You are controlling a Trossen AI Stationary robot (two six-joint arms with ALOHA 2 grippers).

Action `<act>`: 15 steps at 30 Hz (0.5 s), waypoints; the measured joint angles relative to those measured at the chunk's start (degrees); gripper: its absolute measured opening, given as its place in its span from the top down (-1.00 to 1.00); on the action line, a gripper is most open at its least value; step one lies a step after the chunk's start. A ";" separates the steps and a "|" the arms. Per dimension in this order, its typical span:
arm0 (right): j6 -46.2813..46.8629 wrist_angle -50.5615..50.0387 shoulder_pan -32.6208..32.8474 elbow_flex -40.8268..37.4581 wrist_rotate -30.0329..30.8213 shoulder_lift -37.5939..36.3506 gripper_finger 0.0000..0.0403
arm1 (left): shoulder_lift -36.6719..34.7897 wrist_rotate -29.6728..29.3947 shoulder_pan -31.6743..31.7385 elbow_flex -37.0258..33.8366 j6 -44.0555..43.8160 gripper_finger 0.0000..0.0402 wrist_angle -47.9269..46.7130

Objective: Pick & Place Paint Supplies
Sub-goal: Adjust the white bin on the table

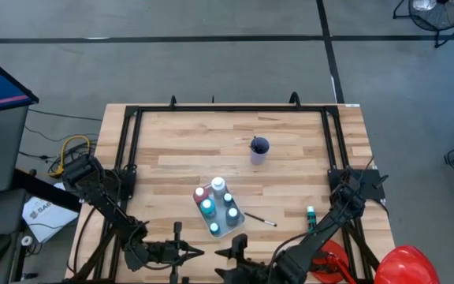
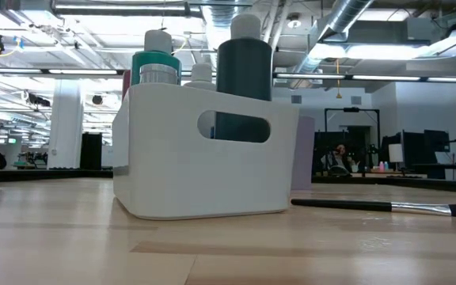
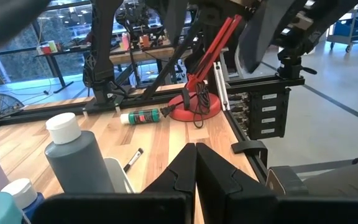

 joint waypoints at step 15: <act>-3.50 17.97 0.20 -9.21 -9.50 0.03 -0.18 | 0.00 0.00 0.00 0.00 0.00 1.00 -0.11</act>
